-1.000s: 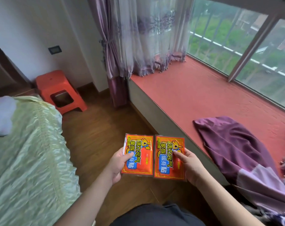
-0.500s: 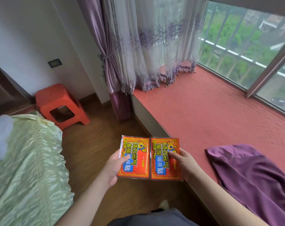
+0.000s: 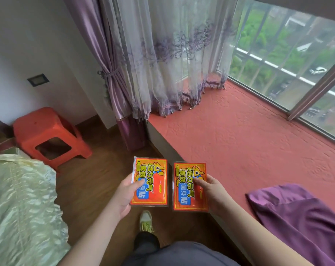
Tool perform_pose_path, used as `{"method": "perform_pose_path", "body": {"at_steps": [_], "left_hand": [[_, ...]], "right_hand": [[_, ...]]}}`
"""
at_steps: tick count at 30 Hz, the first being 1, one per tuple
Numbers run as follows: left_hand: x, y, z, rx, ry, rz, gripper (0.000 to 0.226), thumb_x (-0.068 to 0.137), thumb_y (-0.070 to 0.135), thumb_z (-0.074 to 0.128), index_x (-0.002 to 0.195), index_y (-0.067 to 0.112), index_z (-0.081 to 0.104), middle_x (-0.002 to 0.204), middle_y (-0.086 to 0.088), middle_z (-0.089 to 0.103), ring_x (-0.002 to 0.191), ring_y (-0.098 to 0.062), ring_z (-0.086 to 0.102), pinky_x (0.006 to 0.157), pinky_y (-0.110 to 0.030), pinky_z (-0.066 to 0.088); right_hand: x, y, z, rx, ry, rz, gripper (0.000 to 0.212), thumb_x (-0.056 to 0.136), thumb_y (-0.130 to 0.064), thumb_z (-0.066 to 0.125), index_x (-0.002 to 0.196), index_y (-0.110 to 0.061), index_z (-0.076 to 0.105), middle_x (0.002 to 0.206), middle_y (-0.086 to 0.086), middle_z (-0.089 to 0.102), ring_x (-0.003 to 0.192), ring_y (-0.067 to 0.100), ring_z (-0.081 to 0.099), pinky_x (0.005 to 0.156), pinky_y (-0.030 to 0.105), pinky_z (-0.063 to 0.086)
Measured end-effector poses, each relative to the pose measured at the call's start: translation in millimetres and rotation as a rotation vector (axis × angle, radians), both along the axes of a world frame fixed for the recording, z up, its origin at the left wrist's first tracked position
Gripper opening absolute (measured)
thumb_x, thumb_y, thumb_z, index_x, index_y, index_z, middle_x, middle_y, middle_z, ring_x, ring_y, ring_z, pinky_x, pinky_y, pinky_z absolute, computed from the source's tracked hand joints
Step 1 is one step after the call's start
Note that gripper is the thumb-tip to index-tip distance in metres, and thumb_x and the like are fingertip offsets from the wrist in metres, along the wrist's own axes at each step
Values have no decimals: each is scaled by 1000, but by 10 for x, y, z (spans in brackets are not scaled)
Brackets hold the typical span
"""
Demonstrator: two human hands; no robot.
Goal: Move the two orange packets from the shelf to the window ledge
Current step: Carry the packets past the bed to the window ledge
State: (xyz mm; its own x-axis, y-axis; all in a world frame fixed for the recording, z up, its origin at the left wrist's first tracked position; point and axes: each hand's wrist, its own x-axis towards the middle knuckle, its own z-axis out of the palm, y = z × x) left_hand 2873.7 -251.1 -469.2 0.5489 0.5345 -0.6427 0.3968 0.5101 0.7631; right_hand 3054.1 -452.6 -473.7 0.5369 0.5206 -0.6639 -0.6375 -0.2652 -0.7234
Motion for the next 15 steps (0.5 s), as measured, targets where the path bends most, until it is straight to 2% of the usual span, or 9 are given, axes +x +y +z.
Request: {"method": "perform_pose_path", "body": {"at_steps": [3, 7, 15], "left_hand": [[173, 434, -64, -7, -10, -38, 24, 92, 17, 62, 116, 18, 61, 109, -12, 74, 100, -31, 71, 92, -55, 53], [408, 938, -75, -2, -3, -171, 18, 94, 12, 58, 111, 16, 62, 101, -12, 76, 94, -31, 72, 82, -46, 58], [1017, 1647, -94, 16, 20, -398, 23, 94, 16, 59, 117, 16, 60, 106, -12, 75, 98, -31, 71, 92, -52, 54]], "right_hand": [[56, 379, -54, 3, -7, -66, 22, 93, -16, 60, 113, -9, 61, 100, 17, 76, 91, 38, 72, 80, 56, 57], [105, 904, -72, 1, 11, -173, 19, 93, -14, 60, 112, -10, 61, 98, 17, 76, 89, 38, 72, 73, 51, 60], [228, 1268, -68, -12, 25, -337, 17, 94, -14, 58, 111, -13, 62, 96, 14, 77, 85, 34, 74, 62, 43, 60]]}}
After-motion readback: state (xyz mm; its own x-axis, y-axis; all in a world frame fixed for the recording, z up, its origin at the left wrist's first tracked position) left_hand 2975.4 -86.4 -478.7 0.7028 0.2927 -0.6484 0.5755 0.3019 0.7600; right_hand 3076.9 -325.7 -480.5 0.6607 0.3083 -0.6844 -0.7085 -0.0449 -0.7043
